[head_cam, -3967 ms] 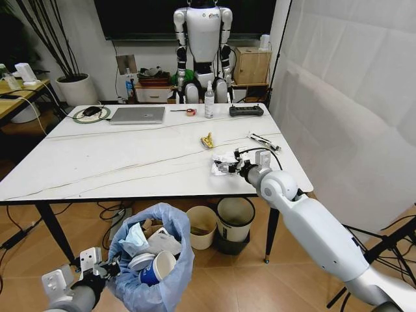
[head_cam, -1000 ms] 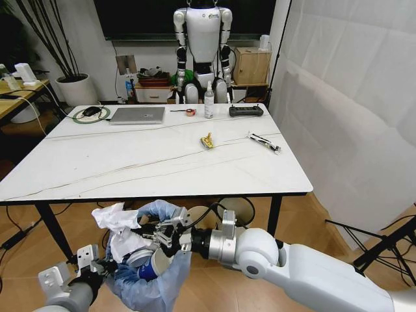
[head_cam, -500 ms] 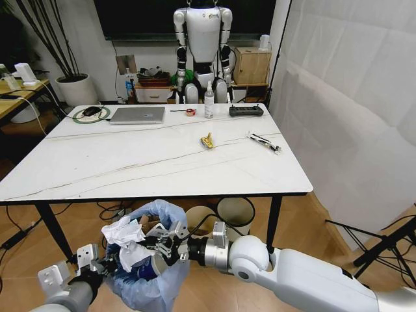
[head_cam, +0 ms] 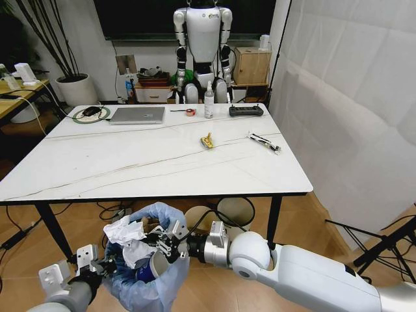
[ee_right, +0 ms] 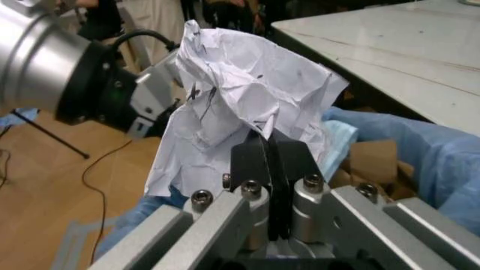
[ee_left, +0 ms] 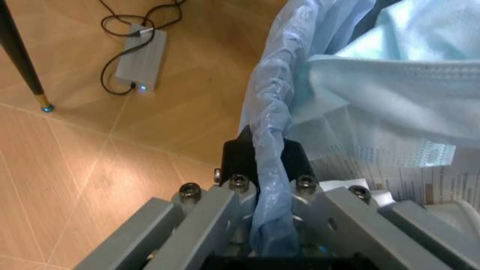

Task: Pick up the trash bin and place the trash from the table into it.

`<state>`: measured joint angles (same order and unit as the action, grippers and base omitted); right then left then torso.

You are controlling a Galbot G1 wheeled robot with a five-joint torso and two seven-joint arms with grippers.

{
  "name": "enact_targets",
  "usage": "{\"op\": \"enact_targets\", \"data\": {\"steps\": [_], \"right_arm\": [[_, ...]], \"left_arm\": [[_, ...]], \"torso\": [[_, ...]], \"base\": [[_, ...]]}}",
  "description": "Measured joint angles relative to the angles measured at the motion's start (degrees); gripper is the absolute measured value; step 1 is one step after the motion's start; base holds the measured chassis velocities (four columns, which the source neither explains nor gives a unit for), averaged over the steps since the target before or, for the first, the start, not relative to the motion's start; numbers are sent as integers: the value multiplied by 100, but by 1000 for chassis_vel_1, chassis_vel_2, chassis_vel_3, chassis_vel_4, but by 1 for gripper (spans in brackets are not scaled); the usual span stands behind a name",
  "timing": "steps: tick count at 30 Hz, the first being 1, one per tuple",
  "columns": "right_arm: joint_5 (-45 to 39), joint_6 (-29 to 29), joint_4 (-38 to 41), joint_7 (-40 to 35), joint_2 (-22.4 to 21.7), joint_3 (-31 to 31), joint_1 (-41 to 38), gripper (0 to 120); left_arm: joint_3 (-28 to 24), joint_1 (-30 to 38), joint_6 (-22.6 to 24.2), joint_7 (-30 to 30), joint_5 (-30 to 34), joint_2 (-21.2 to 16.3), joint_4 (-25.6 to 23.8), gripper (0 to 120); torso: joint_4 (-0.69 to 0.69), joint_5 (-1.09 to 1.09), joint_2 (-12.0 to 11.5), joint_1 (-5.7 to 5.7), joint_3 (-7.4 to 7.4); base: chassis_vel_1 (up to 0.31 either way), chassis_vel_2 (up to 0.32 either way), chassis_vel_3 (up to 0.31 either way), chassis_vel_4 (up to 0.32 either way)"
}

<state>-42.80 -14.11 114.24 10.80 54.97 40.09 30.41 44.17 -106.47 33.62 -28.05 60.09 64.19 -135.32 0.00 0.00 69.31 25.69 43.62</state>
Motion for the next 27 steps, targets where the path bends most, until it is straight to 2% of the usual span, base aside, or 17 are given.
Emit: {"op": "enact_targets", "data": {"steps": [5, 14, 23, 27], "right_arm": [[-111, -580, 232, -120, -20, 131, -229, 0], [-264, -1581, 332, -797, -79, 141, -398, 0], [-363, -1776, 360, -1074, -80, 169, -327, 0], [-371, -1761, 328, -1127, -41, 199, -300, 14]], "left_arm": [[19, 31, 0, 0, 37, -19, 1, 0], [13, 94, 0, -8, 55, -17, 30, 0], [-3, 115, 1, -45, 68, -14, 39, 0], [-3, 115, 4, -48, 75, -10, 41, 0]], "torso": [[0, 0, 0, 0, -1], [0, 0, 0, 0, 0], [0, 1, 0, 0, 0], [0, 1, 0, 0, 0]], "base": [[0, 0, 0, 0], [0, 0, 0, 0], [0, 0, 0, 0], [0, 0, 0, 0]]}}
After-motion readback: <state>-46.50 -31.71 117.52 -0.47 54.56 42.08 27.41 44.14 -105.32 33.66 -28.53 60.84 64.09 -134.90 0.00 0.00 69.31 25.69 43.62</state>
